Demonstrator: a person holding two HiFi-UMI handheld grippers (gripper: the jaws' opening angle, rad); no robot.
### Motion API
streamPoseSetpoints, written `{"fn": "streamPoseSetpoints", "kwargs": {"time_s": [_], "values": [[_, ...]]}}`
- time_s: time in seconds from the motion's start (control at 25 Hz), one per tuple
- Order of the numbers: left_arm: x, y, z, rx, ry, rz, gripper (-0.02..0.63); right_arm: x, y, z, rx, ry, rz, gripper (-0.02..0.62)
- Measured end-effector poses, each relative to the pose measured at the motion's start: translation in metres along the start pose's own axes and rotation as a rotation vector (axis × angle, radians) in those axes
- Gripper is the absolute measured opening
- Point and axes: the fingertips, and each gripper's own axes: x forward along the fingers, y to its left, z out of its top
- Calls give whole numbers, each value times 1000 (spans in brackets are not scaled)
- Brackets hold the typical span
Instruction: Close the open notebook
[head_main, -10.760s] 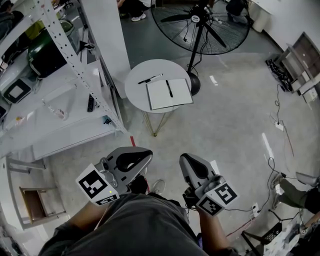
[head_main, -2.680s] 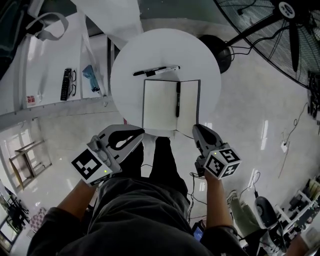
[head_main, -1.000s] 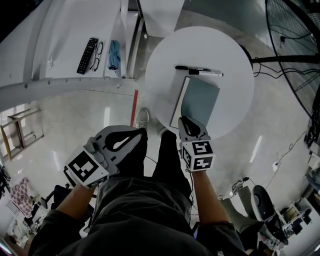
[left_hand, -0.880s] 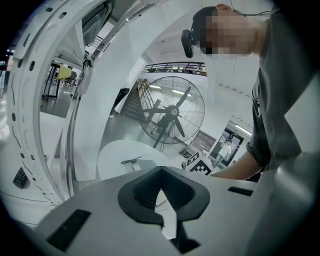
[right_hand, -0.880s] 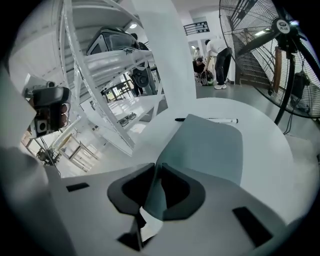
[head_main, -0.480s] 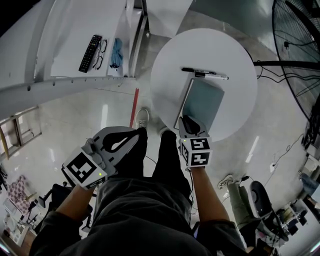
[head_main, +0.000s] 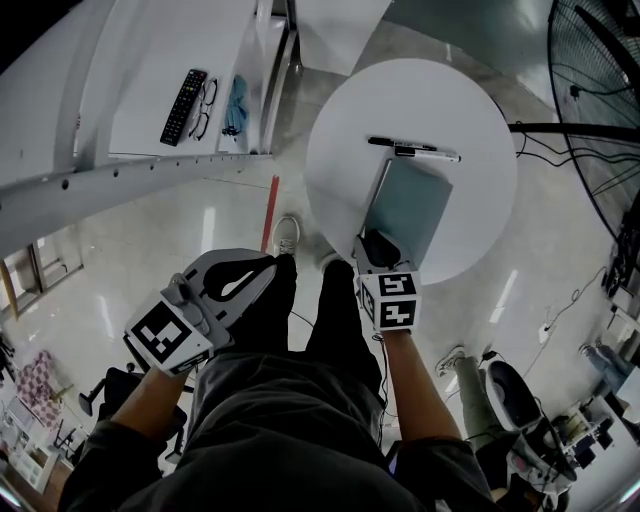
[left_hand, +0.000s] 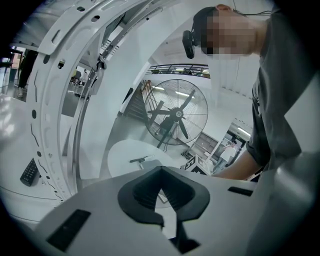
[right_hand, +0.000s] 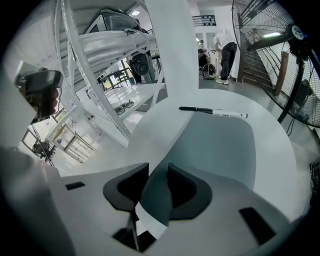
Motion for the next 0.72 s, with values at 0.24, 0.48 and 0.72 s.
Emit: {"fn": "streamPoseSetpoints", "kwargs": {"time_s": [0.24, 0.48, 0.72], "values": [[5, -2, 5, 15, 6, -17, 12, 0, 7, -1, 49, 3, 65, 181], [16, -8, 19, 40, -5, -37, 12, -9, 4, 11, 88, -40, 120, 184], [27, -19, 37, 76, -5, -48, 12, -37, -5, 42, 107, -128, 121, 161]]}}
